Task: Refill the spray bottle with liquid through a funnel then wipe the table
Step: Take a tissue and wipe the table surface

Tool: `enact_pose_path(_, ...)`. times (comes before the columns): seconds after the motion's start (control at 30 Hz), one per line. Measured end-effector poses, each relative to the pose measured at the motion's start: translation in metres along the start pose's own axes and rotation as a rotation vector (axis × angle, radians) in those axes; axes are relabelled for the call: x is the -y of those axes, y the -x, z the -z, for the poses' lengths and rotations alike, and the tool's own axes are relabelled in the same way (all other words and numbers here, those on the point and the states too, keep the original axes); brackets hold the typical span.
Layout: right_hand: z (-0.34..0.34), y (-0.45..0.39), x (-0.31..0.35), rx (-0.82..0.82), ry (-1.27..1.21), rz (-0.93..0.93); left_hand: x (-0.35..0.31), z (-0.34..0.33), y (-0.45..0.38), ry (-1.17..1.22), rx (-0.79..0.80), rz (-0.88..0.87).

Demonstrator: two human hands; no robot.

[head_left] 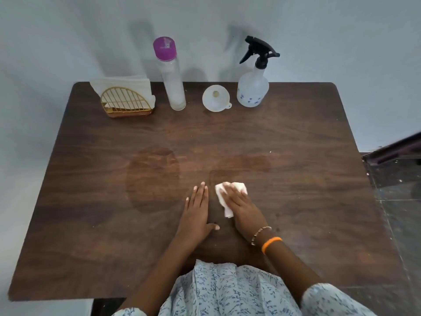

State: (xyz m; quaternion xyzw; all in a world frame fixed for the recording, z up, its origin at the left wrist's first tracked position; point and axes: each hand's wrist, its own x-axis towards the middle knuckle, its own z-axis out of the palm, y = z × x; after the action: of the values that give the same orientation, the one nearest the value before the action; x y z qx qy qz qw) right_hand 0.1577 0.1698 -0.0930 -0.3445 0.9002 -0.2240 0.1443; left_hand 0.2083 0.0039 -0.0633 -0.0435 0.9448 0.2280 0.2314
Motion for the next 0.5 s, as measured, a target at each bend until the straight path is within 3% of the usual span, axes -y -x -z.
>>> enact_pose_path(0.17, 0.032, -0.019, -0.056, -0.166, 0.015, -0.343, 0.000, 0.000, 0.003, 0.036, -0.006, -0.001)
enact_pose_path(0.3, 0.039, -0.077, -0.043, -0.144, -0.001, -0.550, 0.000, -0.001, 0.005, 0.050, -0.026, 0.017)
enact_pose_path(0.37, 0.029, -0.092, -0.022, -0.097, 0.033, -0.456, 0.000, -0.001, 0.006, 0.043, -0.017, 0.020)
enact_pose_path(0.5, 0.001, -0.056, -0.005, -0.011, 0.038, -0.058, -0.001, -0.002, 0.005, 0.032, 0.003, 0.020)
